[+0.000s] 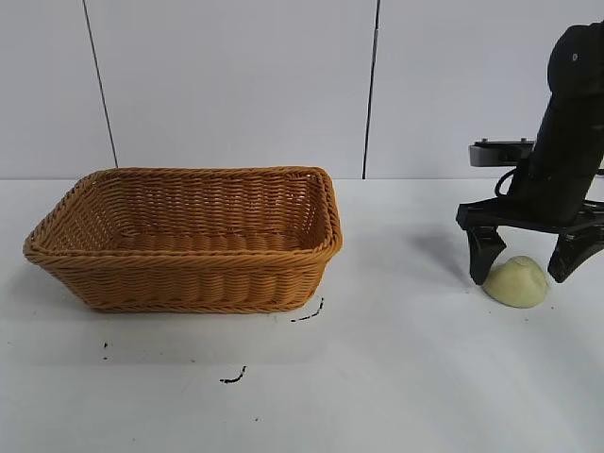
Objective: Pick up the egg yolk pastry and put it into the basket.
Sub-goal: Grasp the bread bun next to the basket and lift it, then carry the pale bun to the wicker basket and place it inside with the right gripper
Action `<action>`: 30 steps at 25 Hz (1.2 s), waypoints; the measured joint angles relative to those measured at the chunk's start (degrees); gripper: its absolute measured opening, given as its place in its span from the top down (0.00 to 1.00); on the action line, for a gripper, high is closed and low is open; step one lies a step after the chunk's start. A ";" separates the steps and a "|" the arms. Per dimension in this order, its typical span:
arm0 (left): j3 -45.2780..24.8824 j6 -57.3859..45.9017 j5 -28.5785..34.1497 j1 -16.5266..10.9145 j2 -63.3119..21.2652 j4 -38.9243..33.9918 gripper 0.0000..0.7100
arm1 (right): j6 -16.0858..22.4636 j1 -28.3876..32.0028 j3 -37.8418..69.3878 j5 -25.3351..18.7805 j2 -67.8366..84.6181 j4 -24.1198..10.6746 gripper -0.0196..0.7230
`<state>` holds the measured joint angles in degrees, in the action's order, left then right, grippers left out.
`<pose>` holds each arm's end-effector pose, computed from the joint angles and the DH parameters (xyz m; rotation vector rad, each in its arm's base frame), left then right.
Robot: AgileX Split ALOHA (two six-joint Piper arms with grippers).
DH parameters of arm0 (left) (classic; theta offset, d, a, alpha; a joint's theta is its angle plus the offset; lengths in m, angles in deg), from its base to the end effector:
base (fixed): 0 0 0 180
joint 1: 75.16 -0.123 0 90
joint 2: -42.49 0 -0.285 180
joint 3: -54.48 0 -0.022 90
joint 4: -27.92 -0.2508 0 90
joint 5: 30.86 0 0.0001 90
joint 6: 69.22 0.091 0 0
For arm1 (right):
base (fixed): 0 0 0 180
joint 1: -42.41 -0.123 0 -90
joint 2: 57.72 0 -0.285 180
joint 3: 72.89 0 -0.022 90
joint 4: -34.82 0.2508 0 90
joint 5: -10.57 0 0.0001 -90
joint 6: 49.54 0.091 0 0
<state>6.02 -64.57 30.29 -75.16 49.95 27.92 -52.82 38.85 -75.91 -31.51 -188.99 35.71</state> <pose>-0.0062 0.0000 0.2773 0.0829 2.0420 0.0507 0.4129 0.0266 0.1095 -0.1615 2.9684 0.0175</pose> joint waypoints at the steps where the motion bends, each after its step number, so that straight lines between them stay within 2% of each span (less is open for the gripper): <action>1: 0.00 0.00 0.00 0.00 0.00 0.00 0.02 | 0.00 0.00 0.00 0.00 0.00 0.00 0.22; 3: 0.00 0.00 0.00 0.00 0.00 0.00 0.02 | 0.00 0.00 0.00 -0.06 0.00 0.00 0.32; 7: 0.00 0.00 0.00 0.00 0.00 0.00 0.02 | 0.00 0.00 0.00 -0.17 0.00 0.05 0.60; 9: 0.00 0.00 0.00 0.00 0.00 0.00 0.02 | 0.00 0.00 0.00 -0.28 0.00 0.05 0.66; 13: 0.00 0.00 0.00 0.00 0.00 0.00 0.02 | 0.00 0.00 -0.66 -2.37 0.29 0.05 0.69; 16: 0.00 0.00 0.00 0.00 0.00 0.00 0.02 | 0.00 0.00 -2.68 -6.58 1.74 0.05 0.69; 26: 0.00 0.00 0.00 0.00 0.00 0.00 0.02 | 0.00 0.00 -17.76 -18.92 8.61 0.05 0.69; 30: 0.00 0.00 0.00 0.00 0.00 0.00 0.02 | 0.00 -0.29 -22.16 -21.03 8.69 -0.02 0.69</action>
<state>6.02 -64.57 30.29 -75.16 49.95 27.92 -52.82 38.56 -98.07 -52.54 -180.30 35.69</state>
